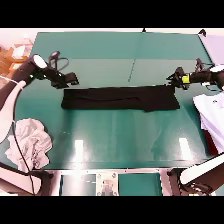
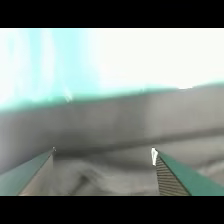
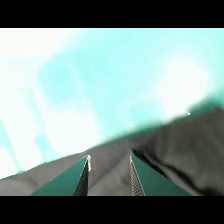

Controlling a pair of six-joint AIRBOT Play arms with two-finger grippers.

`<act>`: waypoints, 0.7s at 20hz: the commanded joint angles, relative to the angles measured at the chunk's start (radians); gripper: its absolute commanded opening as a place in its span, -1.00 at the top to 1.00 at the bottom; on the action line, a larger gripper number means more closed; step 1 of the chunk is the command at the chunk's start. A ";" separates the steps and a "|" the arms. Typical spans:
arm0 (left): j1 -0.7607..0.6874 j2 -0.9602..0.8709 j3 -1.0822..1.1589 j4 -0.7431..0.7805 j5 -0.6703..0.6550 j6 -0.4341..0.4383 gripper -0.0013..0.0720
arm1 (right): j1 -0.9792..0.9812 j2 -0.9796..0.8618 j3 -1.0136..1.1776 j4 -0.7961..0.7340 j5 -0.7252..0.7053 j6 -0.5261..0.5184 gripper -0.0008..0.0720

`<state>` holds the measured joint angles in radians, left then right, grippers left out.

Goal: Fold the shirts.

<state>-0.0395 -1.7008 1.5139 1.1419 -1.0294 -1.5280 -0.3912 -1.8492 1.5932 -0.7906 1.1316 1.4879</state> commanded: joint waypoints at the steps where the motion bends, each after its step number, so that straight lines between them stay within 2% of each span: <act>1: 0.081 -0.019 0.126 0.005 -0.117 -0.002 -0.99 | -0.062 -0.050 0.143 -0.014 0.135 -0.105 -0.21; 2: 0.108 -0.019 0.164 0.004 -0.154 -0.014 -0.99 | -0.088 -0.050 0.153 -0.049 0.175 -0.126 -0.57; 3: 0.128 -0.019 0.188 0.001 -0.182 -0.026 -0.99 | -0.106 -0.054 0.152 -0.079 0.214 -0.157 -0.59; 4: 0.142 -0.019 0.204 -0.001 -0.209 -0.043 -0.99 | -0.123 -0.065 0.143 -0.104 0.262 -0.184 -0.74; 8: 0.134 -0.020 0.208 -0.023 -0.259 -0.043 -0.98 | -0.150 -0.135 0.103 -0.116 0.365 -0.292 -0.80; 9: 0.134 -0.020 0.208 -0.042 -0.269 -0.042 -0.47 | -0.149 -0.155 0.103 -0.116 0.383 -0.307 -0.80; 10: 0.134 -0.020 0.208 -0.070 -0.279 -0.041 0.25 | -0.143 -0.177 0.103 -0.115 0.394 -0.322 -0.80; 11: 0.134 -0.020 0.208 -0.092 -0.287 -0.029 0.75 | -0.136 -0.197 0.103 -0.112 0.400 -0.333 -0.80; 12: 0.134 -0.020 0.208 -0.120 -0.296 -0.012 0.89 | -0.125 -0.213 0.103 -0.105 0.401 -0.341 -0.80; 14: 0.127 -0.020 0.208 -0.161 -0.298 -0.008 0.89 | -0.098 -0.236 0.103 -0.089 0.398 -0.348 -0.80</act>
<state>0.0902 -1.7206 1.7184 1.0492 -1.3037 -1.5532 -0.5117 -2.0403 1.6997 -0.8635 1.5162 1.1774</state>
